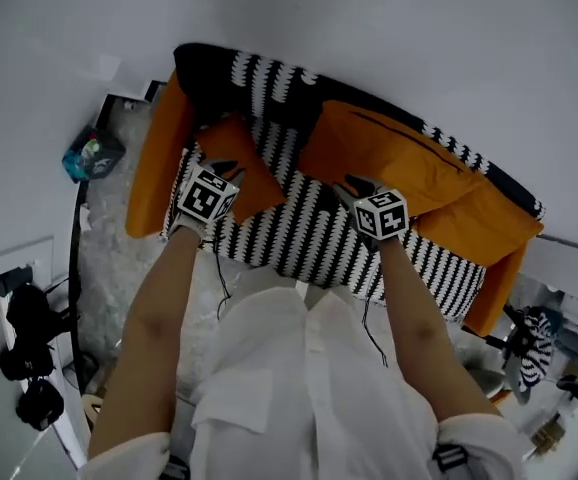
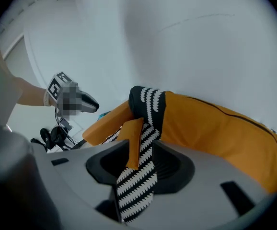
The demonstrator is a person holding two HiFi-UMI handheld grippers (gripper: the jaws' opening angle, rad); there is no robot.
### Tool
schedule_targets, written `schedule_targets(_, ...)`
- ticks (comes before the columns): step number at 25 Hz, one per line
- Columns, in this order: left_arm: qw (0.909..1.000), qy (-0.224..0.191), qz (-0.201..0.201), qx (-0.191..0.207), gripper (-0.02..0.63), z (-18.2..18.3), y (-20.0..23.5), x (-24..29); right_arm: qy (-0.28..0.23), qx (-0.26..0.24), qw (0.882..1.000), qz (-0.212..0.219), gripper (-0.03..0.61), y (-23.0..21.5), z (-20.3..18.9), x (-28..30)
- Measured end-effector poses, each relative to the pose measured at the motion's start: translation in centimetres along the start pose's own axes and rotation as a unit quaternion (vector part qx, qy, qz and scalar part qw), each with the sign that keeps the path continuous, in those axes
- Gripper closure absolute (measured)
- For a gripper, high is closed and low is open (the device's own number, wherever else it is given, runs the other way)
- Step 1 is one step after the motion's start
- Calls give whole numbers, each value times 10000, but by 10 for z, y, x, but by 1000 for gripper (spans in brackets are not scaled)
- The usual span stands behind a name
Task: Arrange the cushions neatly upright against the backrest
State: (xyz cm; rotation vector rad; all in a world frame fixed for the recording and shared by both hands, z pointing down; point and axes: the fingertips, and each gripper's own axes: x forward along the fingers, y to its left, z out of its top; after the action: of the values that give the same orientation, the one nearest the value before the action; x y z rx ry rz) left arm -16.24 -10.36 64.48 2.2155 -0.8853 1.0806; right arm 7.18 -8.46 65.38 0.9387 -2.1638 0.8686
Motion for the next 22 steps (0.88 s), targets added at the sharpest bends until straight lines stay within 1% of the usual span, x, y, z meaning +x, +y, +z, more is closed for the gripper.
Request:
schedule_targets(4,9996,233,110,-94,512,-52,41,-23,222,-98,9994,241,402,41,6,46)
schedule_targets(8,9991,357,107,-224,505,-88,67,-31,537,-268,9972,448,393,74,3,90)
schedule_targets(11,9989,428,37,-201,500,-103,77,-24,779,-313,9945,628,383,91,-2,125)
schedule_targets(16,9984,530,-176,-83,497,-116,83,4,1179,-477,9879,885,371,107,-13,180)
schedule_targets(19,9967,692,-382,197,489,-126,87,29,1366,-417,9849,975,351,111,-22,210)
schedule_targets(21,9925,882,-610,587,469,-130,87,46,1510,-331,9832,969,344,112,-32,224)
schedule_targets(22,9886,1011,-713,853,454,-132,89,56,1585,-307,9822,956,338,110,-37,230)
